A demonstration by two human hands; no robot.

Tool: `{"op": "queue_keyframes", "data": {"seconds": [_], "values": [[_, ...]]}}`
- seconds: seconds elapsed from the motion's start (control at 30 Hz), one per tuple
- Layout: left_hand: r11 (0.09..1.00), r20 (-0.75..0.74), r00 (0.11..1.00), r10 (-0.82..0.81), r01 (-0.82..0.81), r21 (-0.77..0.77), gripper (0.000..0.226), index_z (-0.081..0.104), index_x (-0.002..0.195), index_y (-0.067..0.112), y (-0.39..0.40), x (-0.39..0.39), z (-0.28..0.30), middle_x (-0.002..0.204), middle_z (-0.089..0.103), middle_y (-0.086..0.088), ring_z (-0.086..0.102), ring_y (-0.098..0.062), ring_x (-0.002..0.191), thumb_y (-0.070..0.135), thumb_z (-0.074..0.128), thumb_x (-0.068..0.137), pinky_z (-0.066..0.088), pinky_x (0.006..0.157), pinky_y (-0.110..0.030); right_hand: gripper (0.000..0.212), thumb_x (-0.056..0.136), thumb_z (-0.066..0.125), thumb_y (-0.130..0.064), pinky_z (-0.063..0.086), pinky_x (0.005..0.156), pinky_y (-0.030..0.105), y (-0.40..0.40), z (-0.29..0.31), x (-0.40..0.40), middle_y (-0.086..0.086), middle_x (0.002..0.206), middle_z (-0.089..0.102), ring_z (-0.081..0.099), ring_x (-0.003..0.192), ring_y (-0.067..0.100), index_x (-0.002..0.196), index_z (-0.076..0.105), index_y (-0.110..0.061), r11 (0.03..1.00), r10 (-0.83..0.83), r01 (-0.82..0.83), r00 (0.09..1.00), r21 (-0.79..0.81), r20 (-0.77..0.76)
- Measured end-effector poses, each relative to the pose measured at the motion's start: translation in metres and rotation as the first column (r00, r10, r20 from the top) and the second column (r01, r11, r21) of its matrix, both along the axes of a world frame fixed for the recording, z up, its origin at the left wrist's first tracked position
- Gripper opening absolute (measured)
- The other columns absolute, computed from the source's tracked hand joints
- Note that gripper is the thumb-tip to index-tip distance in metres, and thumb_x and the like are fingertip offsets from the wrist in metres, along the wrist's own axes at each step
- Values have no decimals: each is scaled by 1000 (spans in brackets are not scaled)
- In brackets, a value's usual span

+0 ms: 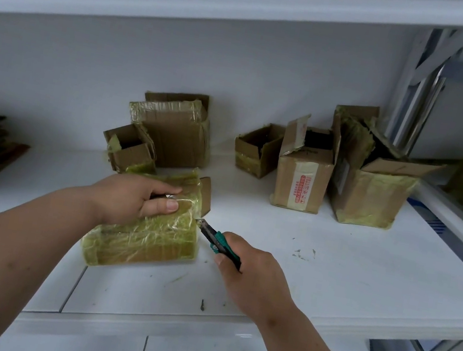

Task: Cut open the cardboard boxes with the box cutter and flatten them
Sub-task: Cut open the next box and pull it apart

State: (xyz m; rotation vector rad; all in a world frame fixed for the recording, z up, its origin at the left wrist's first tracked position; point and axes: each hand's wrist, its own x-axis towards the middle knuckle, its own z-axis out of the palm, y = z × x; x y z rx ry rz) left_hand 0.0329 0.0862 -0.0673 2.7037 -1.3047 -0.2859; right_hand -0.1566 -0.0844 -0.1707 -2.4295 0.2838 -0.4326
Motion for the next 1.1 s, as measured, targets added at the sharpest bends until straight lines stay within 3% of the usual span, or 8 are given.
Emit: {"op": "queue_keyframes", "data": {"seconds": [0.17,0.5,0.67,0.73,0.83,0.97,1.1], "values": [[999,11,1000,12,-12,34,124,38,143,48,1,3,-1,144,50,12,50,-13,127,106,2,39,38,90,-24,20,98,44,-40,49,69,34,3,-5,-4,-4,80,62,58,75,21,113,50,-29,996,-12,6,997,-85,-77],[997,34,997,68,-69,32,124,39,142,50,-2,2,0,143,52,12,51,-15,126,106,1,39,40,91,-27,13,97,42,-37,44,64,32,-2,-4,-12,-6,77,55,56,75,22,104,49,-28,978,5,-49,976,-201,-216],[991,58,990,126,-128,37,86,39,143,49,-5,-1,0,145,51,8,49,-19,129,88,16,70,43,102,-35,20,96,41,-34,48,69,32,-13,5,-13,-5,83,60,57,77,22,111,53,-29,968,-60,-14,957,-251,-285],[986,81,984,156,-160,51,80,40,143,48,-12,-6,3,144,51,6,49,-21,129,83,18,73,44,102,-36,18,97,41,-33,49,67,32,-16,4,-14,-5,80,60,57,75,21,110,53,-30,986,-133,102,956,-130,-261],[978,175,966,192,-204,51,75,39,145,44,-32,-18,-1,143,53,3,50,-24,128,79,17,83,47,95,-35,18,95,39,-24,52,64,36,-10,6,-9,-1,78,62,63,71,23,107,53,-28,951,-185,234,955,204,-232],[965,254,936,242,-260,39,75,41,143,35,-59,-27,-12,133,59,-2,57,-27,118,79,20,86,51,85,-36,25,97,36,-17,50,59,27,-3,13,-2,2,82,65,67,53,14,113,53,-26,801,-82,241,951,548,-298],[958,197,941,276,-286,22,75,45,137,26,-60,-24,-10,126,60,-4,59,-27,109,79,38,84,46,78,-33,33,101,43,-18,52,62,26,-5,10,-3,6,78,69,72,59,20,131,48,-30,663,-62,242,961,709,-270]]}}
